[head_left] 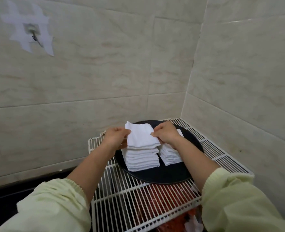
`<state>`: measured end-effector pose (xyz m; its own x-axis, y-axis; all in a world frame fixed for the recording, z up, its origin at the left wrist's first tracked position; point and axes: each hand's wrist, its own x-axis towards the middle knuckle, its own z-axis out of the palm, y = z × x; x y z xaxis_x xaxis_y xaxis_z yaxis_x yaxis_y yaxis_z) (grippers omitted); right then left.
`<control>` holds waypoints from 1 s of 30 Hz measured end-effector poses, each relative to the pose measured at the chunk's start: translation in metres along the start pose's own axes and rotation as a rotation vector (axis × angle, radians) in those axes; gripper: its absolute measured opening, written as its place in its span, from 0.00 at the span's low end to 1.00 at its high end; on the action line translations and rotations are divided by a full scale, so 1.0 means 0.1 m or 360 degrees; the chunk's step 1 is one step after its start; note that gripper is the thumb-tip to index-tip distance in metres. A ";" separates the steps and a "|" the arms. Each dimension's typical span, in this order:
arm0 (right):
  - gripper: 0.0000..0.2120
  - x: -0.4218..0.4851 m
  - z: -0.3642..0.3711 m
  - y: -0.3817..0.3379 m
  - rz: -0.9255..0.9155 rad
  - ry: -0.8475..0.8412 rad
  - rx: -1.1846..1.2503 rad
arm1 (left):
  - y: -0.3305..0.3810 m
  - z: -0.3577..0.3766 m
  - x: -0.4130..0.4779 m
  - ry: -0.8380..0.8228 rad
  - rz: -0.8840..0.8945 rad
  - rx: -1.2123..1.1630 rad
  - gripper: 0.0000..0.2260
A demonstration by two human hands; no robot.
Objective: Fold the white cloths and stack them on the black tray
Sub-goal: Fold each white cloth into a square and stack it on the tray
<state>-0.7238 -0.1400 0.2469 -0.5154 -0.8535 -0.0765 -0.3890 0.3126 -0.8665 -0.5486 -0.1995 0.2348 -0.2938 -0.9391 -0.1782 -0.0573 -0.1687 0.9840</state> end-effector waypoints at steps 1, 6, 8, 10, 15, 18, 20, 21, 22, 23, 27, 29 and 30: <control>0.14 0.02 0.02 0.02 -0.0017 0.0002 -0.0035 | -0.03 -0.01 0.00 0.0017 0.0013 -0.0008 0.05; 0.03 0.02 0.08 0.06 -0.0059 0.0020 -0.0075 | -0.10 -0.01 -0.05 0.0138 0.0077 -0.0140 0.09; 0.04 0.00 0.10 0.07 -0.0101 0.0028 -0.0122 | -0.13 -0.02 -0.08 0.0152 0.0092 -0.0167 0.10; 0.10 -0.01 0.12 0.08 -0.0116 0.0048 -0.0194 | -0.17 -0.04 -0.10 0.0161 0.0107 -0.0158 0.12; 0.13 -0.07 0.15 0.05 -0.0182 0.0085 -0.0420 | -0.21 -0.06 -0.14 0.0151 0.0162 -0.0116 0.12; 0.13 -0.10 0.14 0.03 -0.0244 0.0085 -0.0629 | -0.23 -0.08 -0.15 0.0126 0.0170 -0.0009 0.14; 0.12 -0.12 0.13 0.01 -0.0275 0.0112 -0.0731 | -0.24 -0.11 -0.14 0.0106 0.0191 0.0055 0.15; 0.12 -0.14 0.12 -0.01 -0.0296 0.0142 -0.0758 | -0.23 -0.13 -0.13 0.0102 0.0213 0.0101 0.16; 0.11 -0.15 0.12 -0.03 -0.0325 0.0181 -0.0777 | -0.22 -0.16 -0.13 0.0108 0.0237 0.0151 0.16; 0.10 -0.17 0.12 -0.06 -0.0365 0.0217 -0.0786 | -0.20 -0.21 -0.12 0.0118 0.0261 0.0186 0.16; 0.10 -0.31 0.25 -0.19 -0.0579 0.0221 -0.0720 | -0.18 -0.45 -0.16 0.0217 0.0342 0.0267 0.14; 0.09 -0.41 0.42 -0.29 -0.0687 0.0155 -0.0689 | -0.21 -0.64 -0.23 0.0281 0.0377 0.0305 0.12; 0.09 -0.46 0.53 -0.35 -0.0744 0.0126 -0.0666 | -0.22 -0.75 -0.28 0.0310 0.0396 0.0334 0.11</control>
<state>-0.6464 -0.1332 0.2544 -0.2675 -0.9110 0.3138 -0.8440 0.0644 -0.5324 -0.4672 -0.1921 0.2180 -0.1376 -0.9864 0.0900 -0.2074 0.1175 0.9712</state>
